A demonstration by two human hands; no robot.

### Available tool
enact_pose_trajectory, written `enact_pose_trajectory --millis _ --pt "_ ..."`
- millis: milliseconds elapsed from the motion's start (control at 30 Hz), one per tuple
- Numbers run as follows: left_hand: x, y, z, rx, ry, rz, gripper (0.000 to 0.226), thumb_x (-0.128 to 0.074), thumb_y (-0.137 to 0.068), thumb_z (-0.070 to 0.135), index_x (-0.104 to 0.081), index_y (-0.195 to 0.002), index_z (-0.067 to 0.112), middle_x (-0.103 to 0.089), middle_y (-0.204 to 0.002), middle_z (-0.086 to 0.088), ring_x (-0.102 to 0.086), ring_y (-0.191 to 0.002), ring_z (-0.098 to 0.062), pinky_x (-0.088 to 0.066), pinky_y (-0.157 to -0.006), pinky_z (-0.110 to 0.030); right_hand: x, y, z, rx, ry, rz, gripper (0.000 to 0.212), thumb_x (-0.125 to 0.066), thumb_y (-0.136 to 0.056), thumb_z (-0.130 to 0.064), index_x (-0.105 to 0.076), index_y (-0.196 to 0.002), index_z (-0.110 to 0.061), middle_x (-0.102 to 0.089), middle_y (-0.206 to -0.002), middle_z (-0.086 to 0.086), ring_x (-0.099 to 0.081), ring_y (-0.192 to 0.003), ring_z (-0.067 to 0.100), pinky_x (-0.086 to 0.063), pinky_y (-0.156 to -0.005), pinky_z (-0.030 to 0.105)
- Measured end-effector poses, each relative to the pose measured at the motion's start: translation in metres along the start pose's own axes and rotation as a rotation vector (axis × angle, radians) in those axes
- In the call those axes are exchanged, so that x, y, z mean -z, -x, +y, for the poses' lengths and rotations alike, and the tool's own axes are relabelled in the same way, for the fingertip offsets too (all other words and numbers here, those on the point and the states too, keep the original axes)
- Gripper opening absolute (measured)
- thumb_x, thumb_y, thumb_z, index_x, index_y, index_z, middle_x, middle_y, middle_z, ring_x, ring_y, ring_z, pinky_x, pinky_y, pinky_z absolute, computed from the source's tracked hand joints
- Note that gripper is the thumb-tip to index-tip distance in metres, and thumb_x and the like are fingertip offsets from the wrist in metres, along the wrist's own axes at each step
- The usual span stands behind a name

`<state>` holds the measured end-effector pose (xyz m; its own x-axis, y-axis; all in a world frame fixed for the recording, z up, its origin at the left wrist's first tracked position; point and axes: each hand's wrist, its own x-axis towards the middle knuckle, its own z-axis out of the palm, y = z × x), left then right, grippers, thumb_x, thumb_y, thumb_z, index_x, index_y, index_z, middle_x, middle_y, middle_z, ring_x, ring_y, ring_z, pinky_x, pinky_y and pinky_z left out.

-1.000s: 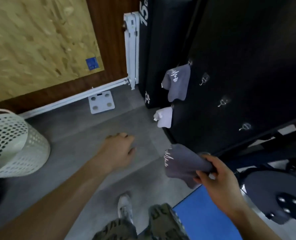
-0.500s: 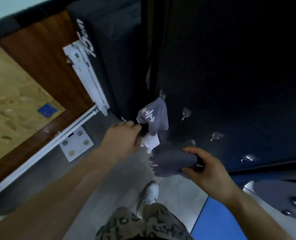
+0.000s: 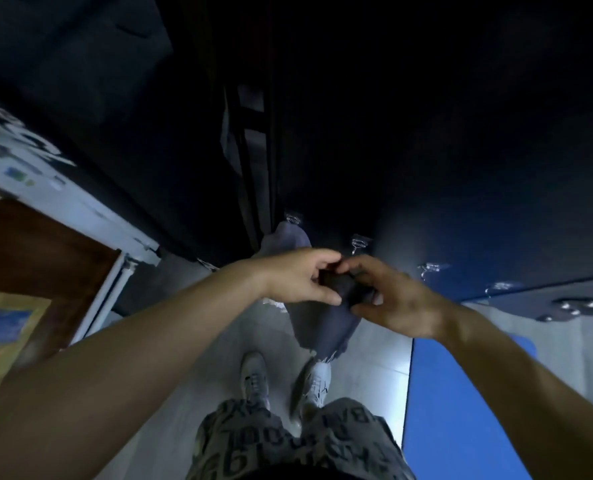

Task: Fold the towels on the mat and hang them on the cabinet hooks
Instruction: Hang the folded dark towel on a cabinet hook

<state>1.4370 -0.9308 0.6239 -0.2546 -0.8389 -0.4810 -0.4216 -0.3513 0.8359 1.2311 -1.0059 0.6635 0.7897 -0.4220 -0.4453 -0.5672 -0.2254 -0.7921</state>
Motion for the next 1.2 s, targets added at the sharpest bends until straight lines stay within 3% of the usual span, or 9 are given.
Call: enact_pose_trajectory --millis 67,167,233,333,600,700,800,933,1200 --pt "0.003 -0.013 -0.006 0.021 0.028 -0.004 0.063 -0.074 -0.092 0.024 -0.045 -0.147 0.013 -0.057 -0.122 0.013 -0.054 -0.112 0.004 -0.038 -0.079 0.000 0.000 -0.004 0.008 -0.032 -0.097 0.044 0.052 -0.063 -0.085 0.013 -0.049 -0.127 -0.015 -0.066 -0.117 -0.003 -0.059 -0.090 -0.012 -0.046 -0.079 0.012" --pt "0.003 -0.031 -0.011 0.012 -0.002 0.059 0.038 -0.071 -0.094 0.028 -0.064 -0.127 0.013 -0.060 -0.083 0.025 -0.055 -0.075 0.014 -0.038 -0.067 -0.003 0.001 -0.010 0.028 -0.052 -0.171 0.145 0.046 -0.061 -0.087 0.012 -0.050 -0.121 -0.016 -0.069 -0.101 -0.011 -0.058 -0.076 0.001 -0.050 -0.073 0.034" --pt "0.000 -0.040 -0.010 0.024 -0.023 0.120 0.021 -0.071 -0.093 0.031 -0.067 -0.105 0.015 -0.052 -0.056 0.022 -0.049 -0.054 0.009 -0.034 -0.054 -0.010 0.001 -0.014 0.038 -0.081 -0.212 0.198 0.043 -0.057 -0.088 0.015 -0.051 -0.118 -0.015 -0.068 -0.087 -0.017 -0.055 -0.069 0.000 -0.050 -0.066 0.031" --pt "-0.004 -0.049 -0.014 0.033 -0.034 0.151 0.020 -0.074 -0.090 0.037 -0.058 -0.087 0.025 -0.053 -0.049 0.022 -0.045 -0.049 0.005 -0.032 -0.054 -0.020 -0.002 -0.020 0.045 -0.086 -0.239 0.240 0.043 -0.053 -0.086 0.020 -0.056 -0.113 -0.013 -0.067 -0.084 -0.015 -0.056 -0.072 0.000 -0.047 -0.064 0.018" --pt "-0.016 -0.061 -0.021 0.072 0.118 0.520 0.021 -0.083 -0.081 0.033 -0.070 -0.086 0.018 -0.072 -0.075 0.004 -0.068 -0.072 -0.011 -0.053 -0.058 -0.030 -0.016 -0.040 0.058 -0.132 -0.289 0.661 0.037 -0.068 -0.080 0.013 -0.061 -0.086 -0.022 -0.068 -0.083 -0.004 -0.063 -0.076 0.003 -0.053 -0.076 0.021" --pt "-0.027 -0.071 -0.029 0.157 0.223 0.659 0.024 -0.085 -0.077 0.036 -0.070 -0.085 0.020 -0.074 -0.078 0.005 -0.072 -0.078 -0.015 -0.060 -0.075 -0.036 -0.027 -0.047 0.062 -0.161 -0.325 0.796 0.028 -0.072 -0.081 0.009 -0.060 -0.081 -0.017 -0.067 -0.080 0.000 -0.061 -0.072 0.006 -0.053 -0.071 0.021" --pt "-0.037 -0.082 -0.029 0.193 0.248 0.780 0.026 -0.082 -0.078 0.042 -0.071 -0.081 0.019 -0.073 -0.074 0.006 -0.070 -0.074 -0.015 -0.059 -0.073 -0.036 -0.032 -0.051 0.068 -0.184 -0.374 0.861 0.017 -0.070 -0.085 0.004 -0.068 -0.089 -0.012 -0.072 -0.086 0.000 -0.067 -0.080 0.012 -0.056 -0.080 0.025" --pt "-0.046 -0.091 -0.028 0.243 0.279 0.832 0.029 -0.077 -0.084 0.042 -0.069 -0.093 0.015 -0.073 -0.085 0.002 -0.069 -0.081 -0.016 -0.053 -0.071 -0.027 -0.040 -0.052 0.075 -0.127 -0.190 0.886 0.016 -0.067 -0.090 -0.006 -0.075 -0.103 -0.012 -0.072 -0.102 -0.001 -0.065 -0.090 0.003 -0.049 -0.084 0.010" --pt "-0.070 -0.103 -0.018 0.321 0.308 0.969 0.033 -0.067 -0.095 0.032 -0.054 -0.117 0.011 -0.061 -0.118 -0.008 -0.062 -0.103 -0.024 -0.041 -0.076 -0.023 -0.062 -0.061 0.097 -0.088 0.011 0.871 0.032 -0.067 -0.093 -0.018 -0.069 -0.124 -0.008 -0.055 -0.120 0.004 -0.054 -0.105 0.006 -0.034 -0.093 0.000"
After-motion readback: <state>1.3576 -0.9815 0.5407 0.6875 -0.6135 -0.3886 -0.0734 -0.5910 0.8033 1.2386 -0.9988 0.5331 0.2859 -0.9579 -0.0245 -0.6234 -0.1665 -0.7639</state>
